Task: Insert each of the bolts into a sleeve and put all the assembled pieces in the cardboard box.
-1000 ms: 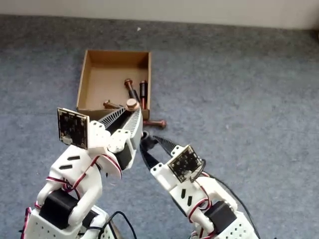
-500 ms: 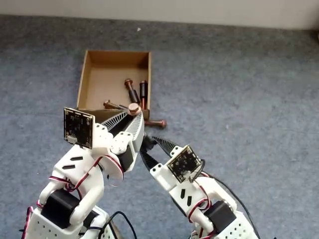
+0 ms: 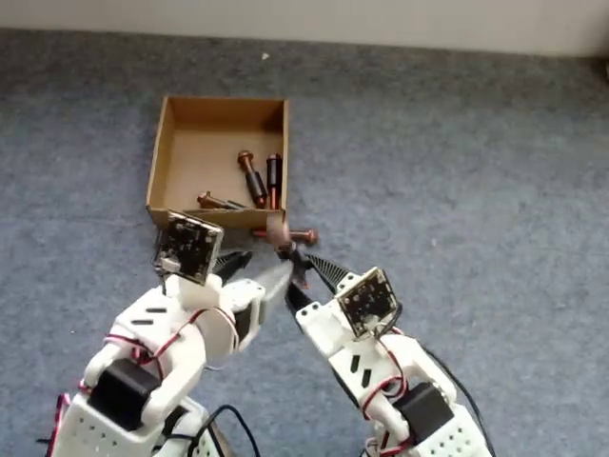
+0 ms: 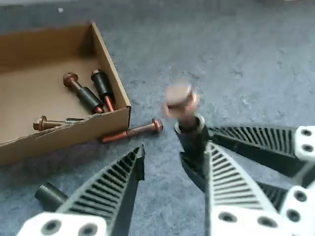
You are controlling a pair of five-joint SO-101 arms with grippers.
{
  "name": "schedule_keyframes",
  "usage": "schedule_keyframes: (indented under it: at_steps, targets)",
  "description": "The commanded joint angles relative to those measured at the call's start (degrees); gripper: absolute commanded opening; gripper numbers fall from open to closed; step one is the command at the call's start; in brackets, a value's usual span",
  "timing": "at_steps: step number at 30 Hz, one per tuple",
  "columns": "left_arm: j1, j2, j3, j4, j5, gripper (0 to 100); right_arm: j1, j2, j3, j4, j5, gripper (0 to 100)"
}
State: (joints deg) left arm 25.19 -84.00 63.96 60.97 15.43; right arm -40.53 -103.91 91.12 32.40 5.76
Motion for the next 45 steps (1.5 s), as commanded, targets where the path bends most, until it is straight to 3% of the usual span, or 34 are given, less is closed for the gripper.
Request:
schedule_keyframes:
  at_steps: [1, 7, 11, 18, 25, 33, 45]
  targets:
    - [-0.13, 0.31, -0.22, 2.37, -1.32, 25, 0.75, -0.66, -1.19, -1.89, -0.53, 0.5]
    - [-7.6, 0.22, -0.75, 4.92, -14.51, 25, 0.75, -0.66, -1.19, -1.89, -0.44, 0.5]
    - [-15.25, 0.22, -0.66, 7.3, -19.43, 25, 0.84, -0.22, -1.01, -1.54, -0.26, 0.5]
    - [-35.56, 0.22, 1.71, 7.3, -19.52, 25, 0.84, -0.04, -0.84, 4.18, -0.18, 0.5]
    - [-46.02, 0.22, 11.03, 5.36, -14.15, 25, 1.98, 3.21, -5.23, 4.62, 1.49, 0.5]
    - [-50.68, 0.22, 14.9, -0.44, -12.66, 8, 1.98, 36.97, -21.85, -9.45, 2.02, 0.5]
    - [-51.12, 0.22, 14.99, -0.53, -12.75, 8, 3.12, 92.0, -56.04, -29.41, 2.02, 0.5]
